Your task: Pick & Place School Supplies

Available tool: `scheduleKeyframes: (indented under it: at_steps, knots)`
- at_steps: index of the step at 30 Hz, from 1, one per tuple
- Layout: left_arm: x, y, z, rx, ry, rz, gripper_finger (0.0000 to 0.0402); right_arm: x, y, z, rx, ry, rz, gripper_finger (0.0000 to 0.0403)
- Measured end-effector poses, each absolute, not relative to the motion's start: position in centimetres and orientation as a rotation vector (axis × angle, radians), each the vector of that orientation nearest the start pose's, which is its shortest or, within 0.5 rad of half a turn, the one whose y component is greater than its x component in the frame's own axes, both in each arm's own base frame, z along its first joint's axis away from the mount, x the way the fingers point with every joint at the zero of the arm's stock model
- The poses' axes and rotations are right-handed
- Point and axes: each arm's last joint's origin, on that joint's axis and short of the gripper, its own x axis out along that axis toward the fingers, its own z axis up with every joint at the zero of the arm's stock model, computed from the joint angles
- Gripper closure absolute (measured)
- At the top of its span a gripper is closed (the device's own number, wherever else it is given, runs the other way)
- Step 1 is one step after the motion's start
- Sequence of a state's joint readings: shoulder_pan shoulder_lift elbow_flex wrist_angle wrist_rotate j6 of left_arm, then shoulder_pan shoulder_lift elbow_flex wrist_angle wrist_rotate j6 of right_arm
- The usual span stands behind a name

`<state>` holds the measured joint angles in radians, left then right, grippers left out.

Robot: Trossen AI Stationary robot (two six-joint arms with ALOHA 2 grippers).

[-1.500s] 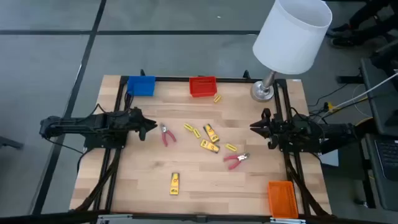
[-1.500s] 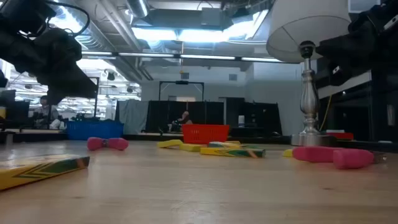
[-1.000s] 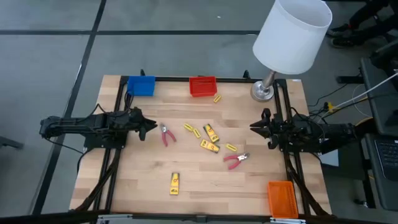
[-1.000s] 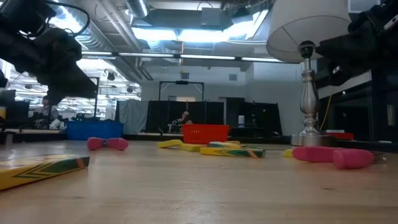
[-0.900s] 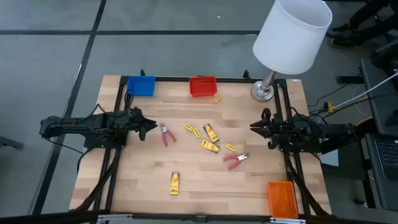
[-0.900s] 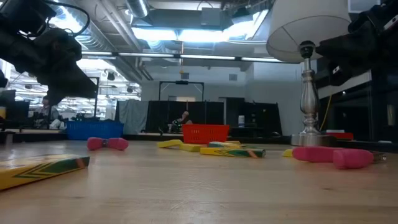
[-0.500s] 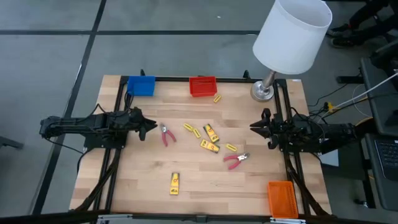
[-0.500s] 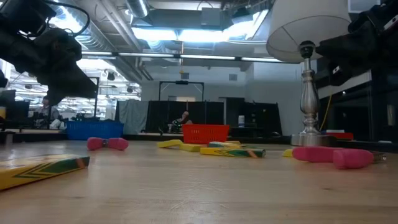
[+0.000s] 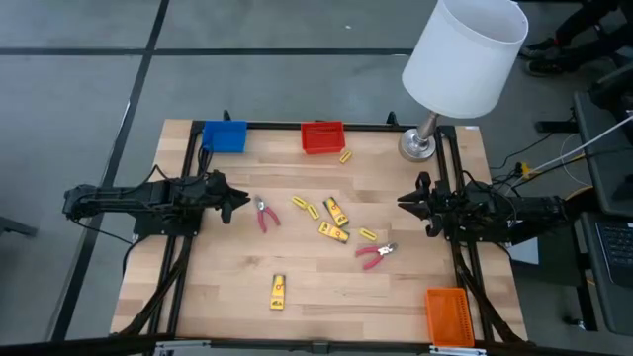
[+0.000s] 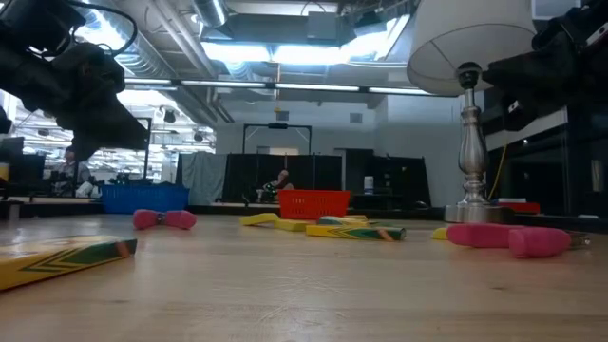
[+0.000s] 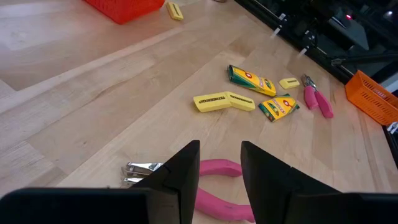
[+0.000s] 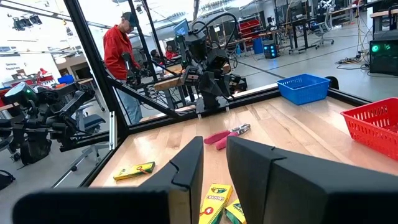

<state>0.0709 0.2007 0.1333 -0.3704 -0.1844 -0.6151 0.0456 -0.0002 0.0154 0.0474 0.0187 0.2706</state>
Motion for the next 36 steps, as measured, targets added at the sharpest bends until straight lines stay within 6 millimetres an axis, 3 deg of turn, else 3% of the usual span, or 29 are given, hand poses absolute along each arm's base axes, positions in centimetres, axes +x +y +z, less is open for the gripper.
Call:
scheduleKeyframes:
  at_steps: [4, 13, 19, 31, 36]
  knots:
    - [9.6, 1.2, 15.9, -0.577, 0.347, 0.377, 0.0288, 9.6, 0.2, 17.7, 0.317, -0.104, -0.019, 0.0328]
    - [9.6, 1.2, 15.9, -0.577, 0.346, 0.378, 0.0288, 9.5, -0.2, 18.2, 0.804, -0.214, -0.112, 0.0328]
    - [9.6, 1.2, 15.9, -0.577, 0.347, 0.378, 0.0288, 9.6, -0.3, 17.5, 0.999, -0.168, -0.141, 0.0328]
    - [9.6, 1.2, 15.9, -0.575, 0.347, 0.378, 0.0288, 9.6, -0.6, 17.4, 0.990, -0.219, -0.269, 0.0328]
    - [9.6, 1.5, 16.0, -0.460, 0.330, 0.439, 0.0288, 9.5, -0.9, 17.4, 1.098, -0.296, -0.346, 0.0328]
